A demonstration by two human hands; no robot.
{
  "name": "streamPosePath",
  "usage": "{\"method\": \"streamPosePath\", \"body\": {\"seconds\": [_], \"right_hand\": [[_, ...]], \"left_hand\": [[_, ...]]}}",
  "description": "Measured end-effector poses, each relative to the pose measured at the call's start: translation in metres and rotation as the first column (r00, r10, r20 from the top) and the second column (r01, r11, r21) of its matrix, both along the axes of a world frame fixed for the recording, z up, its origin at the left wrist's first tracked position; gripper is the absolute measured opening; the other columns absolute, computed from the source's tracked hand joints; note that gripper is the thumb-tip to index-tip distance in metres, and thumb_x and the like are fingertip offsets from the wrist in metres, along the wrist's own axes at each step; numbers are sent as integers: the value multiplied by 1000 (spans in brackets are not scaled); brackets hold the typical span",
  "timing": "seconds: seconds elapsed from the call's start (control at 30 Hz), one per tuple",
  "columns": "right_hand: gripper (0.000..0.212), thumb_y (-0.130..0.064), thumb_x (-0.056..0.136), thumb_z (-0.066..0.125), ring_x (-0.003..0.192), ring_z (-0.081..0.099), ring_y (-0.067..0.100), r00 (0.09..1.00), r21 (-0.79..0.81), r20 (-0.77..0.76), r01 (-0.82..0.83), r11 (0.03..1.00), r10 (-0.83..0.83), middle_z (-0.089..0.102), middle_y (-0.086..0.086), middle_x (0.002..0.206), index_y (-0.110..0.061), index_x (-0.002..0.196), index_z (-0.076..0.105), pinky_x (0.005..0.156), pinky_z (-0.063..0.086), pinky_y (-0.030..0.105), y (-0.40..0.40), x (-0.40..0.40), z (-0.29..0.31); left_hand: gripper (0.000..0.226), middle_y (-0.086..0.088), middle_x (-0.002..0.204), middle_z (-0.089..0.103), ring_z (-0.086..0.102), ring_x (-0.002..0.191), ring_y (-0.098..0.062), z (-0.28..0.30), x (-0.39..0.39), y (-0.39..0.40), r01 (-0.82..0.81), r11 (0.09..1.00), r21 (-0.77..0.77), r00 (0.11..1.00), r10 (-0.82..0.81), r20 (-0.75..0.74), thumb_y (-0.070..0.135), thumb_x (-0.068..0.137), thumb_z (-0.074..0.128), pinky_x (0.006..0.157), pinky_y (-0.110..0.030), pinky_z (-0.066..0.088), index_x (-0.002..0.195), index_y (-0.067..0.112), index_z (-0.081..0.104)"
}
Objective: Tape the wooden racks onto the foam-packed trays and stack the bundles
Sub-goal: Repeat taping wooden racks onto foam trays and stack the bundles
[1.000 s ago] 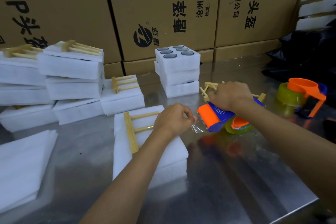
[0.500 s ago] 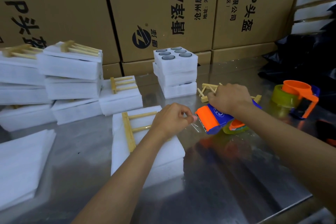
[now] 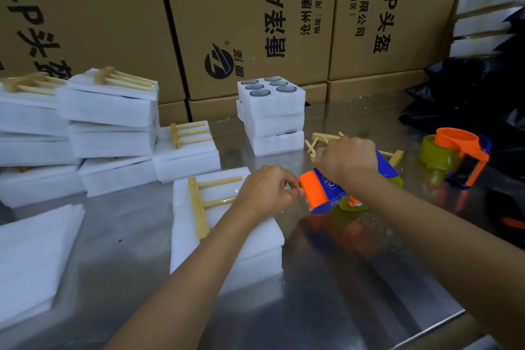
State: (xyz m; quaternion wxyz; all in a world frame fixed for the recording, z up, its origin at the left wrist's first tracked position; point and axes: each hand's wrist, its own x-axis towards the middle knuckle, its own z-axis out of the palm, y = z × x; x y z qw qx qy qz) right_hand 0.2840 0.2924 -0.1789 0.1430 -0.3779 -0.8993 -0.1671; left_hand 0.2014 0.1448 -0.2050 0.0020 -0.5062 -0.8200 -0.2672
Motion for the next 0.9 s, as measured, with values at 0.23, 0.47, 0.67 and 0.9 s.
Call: {"method": "streamPosePath", "body": {"seconds": [0.23, 0.47, 0.67, 0.9], "right_hand": [[27, -38, 96, 43, 75, 55, 23, 999, -12, -18, 33, 999, -34, 53, 5, 73, -17, 86, 55, 68, 39, 33, -2, 0, -1], [26, -38, 96, 45, 84, 59, 25, 997, -38, -28, 76, 996, -77, 55, 7, 77, -16, 85, 51, 70, 37, 34, 2, -3, -1], [25, -37, 95, 46, 86, 60, 25, 994, -48, -2, 113, 992, -113, 65, 7, 88, -16, 92, 60, 71, 39, 34, 2, -7, -2], [28, -33, 96, 41, 81, 57, 24, 993, -88, -8, 113, 990, -114, 64, 6, 88, -17, 80, 57, 71, 37, 34, 2, -10, 2]], "left_hand": [[25, 17, 69, 58, 52, 60, -8, 1, 1, 1, -18, 1000, 10, 1000, 18, -6, 43, 89, 70, 51, -16, 29, 96, 20, 79], [26, 12, 76, 69, 54, 60, -7, 2, 2, 2, -17, 1000, 12, 1000, 17, -12, 44, 87, 72, 50, -15, 30, 95, 20, 80], [22, 10, 85, 74, 57, 63, -6, 3, 5, 1, 15, 1000, 17, 1000, -16, 15, 39, 88, 72, 54, -17, 40, 95, 20, 80], [11, 15, 47, 56, 46, 48, 0, 3, -7, -5, -78, 949, 306, 920, -50, 390, 28, 83, 78, 52, -23, 36, 74, 21, 79]]}}
